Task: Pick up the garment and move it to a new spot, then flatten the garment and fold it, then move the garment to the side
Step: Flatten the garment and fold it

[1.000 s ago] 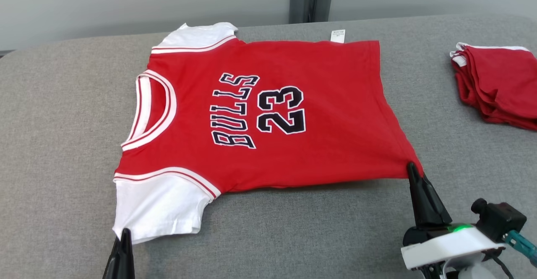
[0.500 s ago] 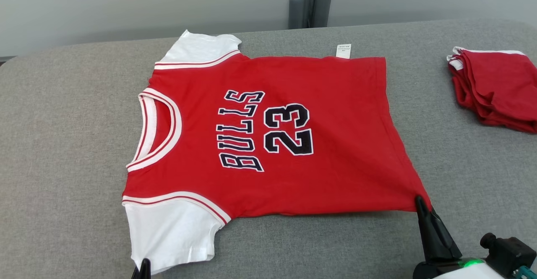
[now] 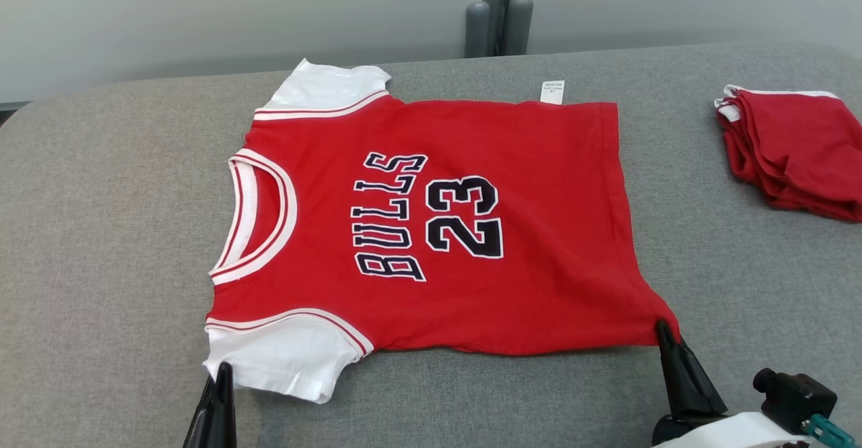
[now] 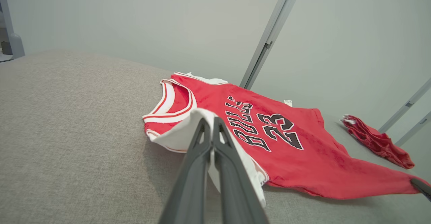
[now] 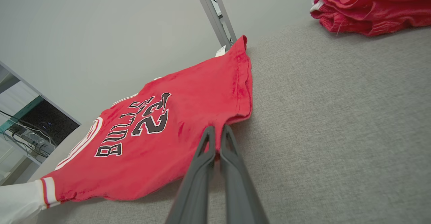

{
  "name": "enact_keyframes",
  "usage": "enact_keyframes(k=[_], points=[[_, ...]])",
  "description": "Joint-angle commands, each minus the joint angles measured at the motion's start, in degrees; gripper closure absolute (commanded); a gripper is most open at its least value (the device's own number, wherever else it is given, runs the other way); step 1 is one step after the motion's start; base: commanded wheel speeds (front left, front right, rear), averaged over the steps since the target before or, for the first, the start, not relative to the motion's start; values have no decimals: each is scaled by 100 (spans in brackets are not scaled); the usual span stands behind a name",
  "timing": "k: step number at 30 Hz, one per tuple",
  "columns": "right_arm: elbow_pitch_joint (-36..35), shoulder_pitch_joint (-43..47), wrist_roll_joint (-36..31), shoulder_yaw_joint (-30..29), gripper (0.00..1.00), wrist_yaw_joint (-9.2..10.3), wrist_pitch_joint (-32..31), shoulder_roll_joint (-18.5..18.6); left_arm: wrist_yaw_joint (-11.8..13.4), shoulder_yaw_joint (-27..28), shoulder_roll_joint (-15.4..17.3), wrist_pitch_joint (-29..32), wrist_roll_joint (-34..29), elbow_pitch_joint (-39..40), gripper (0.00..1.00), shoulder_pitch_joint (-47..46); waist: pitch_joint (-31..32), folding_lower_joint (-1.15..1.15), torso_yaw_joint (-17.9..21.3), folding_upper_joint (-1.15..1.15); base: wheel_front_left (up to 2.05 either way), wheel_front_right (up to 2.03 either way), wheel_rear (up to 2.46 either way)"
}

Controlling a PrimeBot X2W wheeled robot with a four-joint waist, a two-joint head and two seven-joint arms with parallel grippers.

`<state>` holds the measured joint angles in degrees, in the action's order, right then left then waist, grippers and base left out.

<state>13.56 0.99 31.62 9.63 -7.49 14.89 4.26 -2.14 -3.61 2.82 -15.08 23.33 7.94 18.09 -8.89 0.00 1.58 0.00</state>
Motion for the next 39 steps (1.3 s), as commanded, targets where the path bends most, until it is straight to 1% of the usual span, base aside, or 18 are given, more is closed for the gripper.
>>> enact_keyframes(k=[1,8,12,14,20,23,24,31,39], points=[[106,-88,40,5,100,0,33,19,-81,94,21,-9,24,-18,100,-1,59,0,-9,0,0,0,0],[295,-445,176,101,100,0,41,-4,-257,265,20,-10,-67,-28,100,-466,96,0,-3,0,0,0,0],[551,-733,254,114,100,0,42,-14,-340,320,19,-9,-153,-294,100,-999,104,0,-11,0,0,0,0],[773,-890,288,103,100,0,42,-19,-351,312,22,-9,-210,-515,100,-1319,102,0,-23,0,0,0,0],[1600,-1518,451,30,100,-1,41,-69,-403,270,24,-9,-413,-1593,100,-2367,54,0,-15,0,0,0,0],[1975,-1847,474,72,100,0,42,-88,-364,328,22,-8,-493,-2157,100,-2838,9,0,8,0,0,0,0],[1975,-1847,474,72,100,0,42,-88,-364,328,22,-8,-493,-2157,100,-2838,9,0,8,0,0,0,0],[2546,-2410,428,90,100,0,42,-109,-320,392,23,-9,-760,-3155,100,-3600,-79,0,43,0,0,0,0],[2929,-2916,362,98,100,0,42,-120,-290,491,20,-9,-1038,-3714,100,-4207,-282,0,62,0,0,0,0]])
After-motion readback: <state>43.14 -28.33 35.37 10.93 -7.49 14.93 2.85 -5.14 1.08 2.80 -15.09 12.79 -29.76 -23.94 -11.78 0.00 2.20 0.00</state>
